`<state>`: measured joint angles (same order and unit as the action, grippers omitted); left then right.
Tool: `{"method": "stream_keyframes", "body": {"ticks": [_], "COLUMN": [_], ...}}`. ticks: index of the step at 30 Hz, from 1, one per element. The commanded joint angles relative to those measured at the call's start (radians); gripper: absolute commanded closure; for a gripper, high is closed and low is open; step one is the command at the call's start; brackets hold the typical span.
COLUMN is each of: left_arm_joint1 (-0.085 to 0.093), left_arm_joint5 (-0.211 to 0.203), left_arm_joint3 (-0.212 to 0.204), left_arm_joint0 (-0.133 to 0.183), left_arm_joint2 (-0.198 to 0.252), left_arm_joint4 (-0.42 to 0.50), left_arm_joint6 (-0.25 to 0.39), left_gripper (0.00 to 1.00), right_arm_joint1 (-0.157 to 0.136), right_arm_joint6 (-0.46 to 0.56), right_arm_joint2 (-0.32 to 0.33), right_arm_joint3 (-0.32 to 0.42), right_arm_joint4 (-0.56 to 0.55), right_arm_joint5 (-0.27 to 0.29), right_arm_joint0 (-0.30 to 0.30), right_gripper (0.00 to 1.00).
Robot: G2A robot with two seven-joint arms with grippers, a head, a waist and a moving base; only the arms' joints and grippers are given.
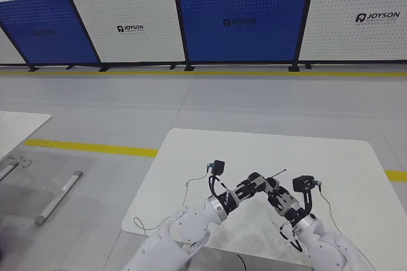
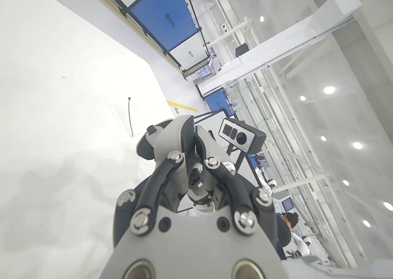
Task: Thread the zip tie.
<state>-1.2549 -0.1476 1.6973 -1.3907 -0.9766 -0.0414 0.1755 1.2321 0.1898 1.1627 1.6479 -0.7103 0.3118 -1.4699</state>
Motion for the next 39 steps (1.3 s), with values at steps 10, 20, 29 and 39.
{"method": "stream_keyframes", "body": {"ticks": [10, 20, 29, 39], "left_arm_joint1": [0.002, -0.001, -0.003, -0.004], "left_arm_joint5": [0.001, 0.015, 0.016, 0.019], "left_arm_joint3": [0.017, -0.001, -0.008, -0.013], "left_arm_joint0": [-0.009, -0.001, 0.002, 0.005], "left_arm_joint2": [-0.001, -0.004, 0.004, 0.011], "left_arm_joint4": [-0.016, -0.031, -0.035, -0.044], "left_arm_joint6": [-0.007, -0.045, -0.043, -0.037], "left_gripper": [1.00, 1.00, 1.00, 1.00], "right_arm_joint1": [-0.001, -0.003, -0.005, -0.004], "right_arm_joint6": [0.009, 0.017, 0.002, -0.006], "right_arm_joint2": [-0.001, 0.013, 0.026, 0.030], "right_arm_joint3": [-0.004, -0.004, 0.006, 0.005], "right_arm_joint4": [-0.011, 0.013, 0.027, 0.042], "right_arm_joint5": [-0.001, 0.008, 0.013, 0.011], "right_arm_joint0": [0.001, -0.004, -0.010, -0.008], "right_gripper": [1.00, 0.67, 0.76, 0.84]}}
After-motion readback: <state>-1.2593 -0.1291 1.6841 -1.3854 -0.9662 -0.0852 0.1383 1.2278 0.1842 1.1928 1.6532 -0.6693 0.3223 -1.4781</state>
